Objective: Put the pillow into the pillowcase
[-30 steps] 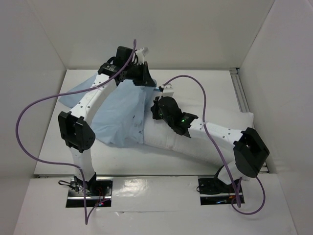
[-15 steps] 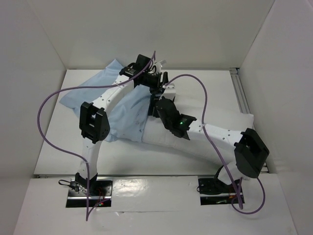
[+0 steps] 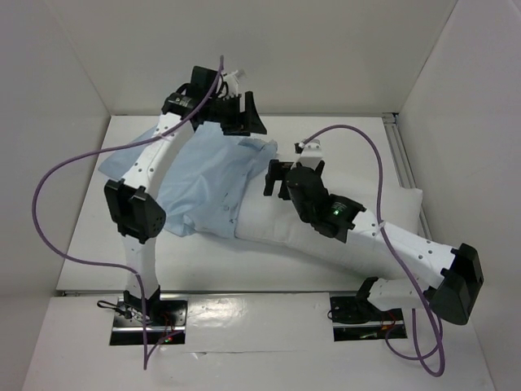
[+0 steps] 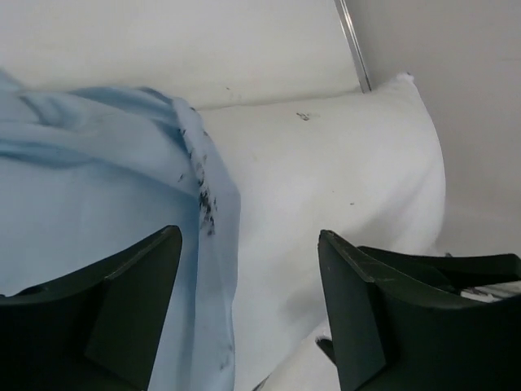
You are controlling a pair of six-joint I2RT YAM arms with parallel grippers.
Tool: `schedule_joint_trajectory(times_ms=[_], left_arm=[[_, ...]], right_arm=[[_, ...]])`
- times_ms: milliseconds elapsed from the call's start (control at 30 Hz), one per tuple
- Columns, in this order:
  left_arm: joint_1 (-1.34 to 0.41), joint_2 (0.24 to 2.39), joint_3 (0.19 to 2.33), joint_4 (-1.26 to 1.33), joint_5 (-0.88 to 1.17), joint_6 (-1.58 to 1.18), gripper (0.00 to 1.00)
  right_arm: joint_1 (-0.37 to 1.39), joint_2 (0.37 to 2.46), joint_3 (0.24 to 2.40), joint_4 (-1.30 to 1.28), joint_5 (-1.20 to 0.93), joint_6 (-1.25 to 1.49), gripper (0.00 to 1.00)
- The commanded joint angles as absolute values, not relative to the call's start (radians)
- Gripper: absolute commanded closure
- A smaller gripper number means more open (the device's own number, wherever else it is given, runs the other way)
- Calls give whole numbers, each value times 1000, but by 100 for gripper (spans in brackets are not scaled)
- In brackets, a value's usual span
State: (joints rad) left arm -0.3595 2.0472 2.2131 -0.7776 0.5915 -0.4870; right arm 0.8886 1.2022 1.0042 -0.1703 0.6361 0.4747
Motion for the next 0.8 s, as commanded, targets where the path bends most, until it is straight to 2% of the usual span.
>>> schedule_joint_trajectory(times_ms=[0, 67, 100, 133, 167, 233, 333, 467, 567, 733, 767], left_arm=[[-362, 1821, 2194, -792, 375, -440, 19], [-386, 1731, 2087, -782, 277, -440, 22], [-402, 1638, 2041, -773, 164, -440, 24], [-416, 1588, 1931, -750, 120, -449, 28], [-443, 1542, 1875, -750, 76, -471, 37], [-477, 1414, 1759, -733, -21, -532, 42], [-561, 1280, 1530, -733, -113, -615, 42], [-672, 1172, 1217, -733, -176, -736, 31], [-779, 1149, 1125, -733, -236, -819, 24], [-897, 1153, 999, -712, -327, -905, 24], [-897, 1154, 968, -712, -339, -938, 27]], right_arm=[[896, 1203, 1035, -339, 635, 451, 0], [896, 1194, 1046, -365, 624, 442, 0], [896, 1193, 1046, -386, 624, 442, 0], [896, 1183, 1046, -387, 638, 442, 0], [896, 1183, 1055, -402, 650, 442, 0], [896, 1183, 1055, -402, 670, 454, 0], [896, 1192, 1071, -413, 680, 454, 0], [896, 1201, 1081, -423, 658, 442, 0], [896, 1210, 1092, -451, 647, 433, 0], [896, 1201, 1092, -472, 629, 423, 0], [896, 1201, 1092, -488, 629, 414, 0]])
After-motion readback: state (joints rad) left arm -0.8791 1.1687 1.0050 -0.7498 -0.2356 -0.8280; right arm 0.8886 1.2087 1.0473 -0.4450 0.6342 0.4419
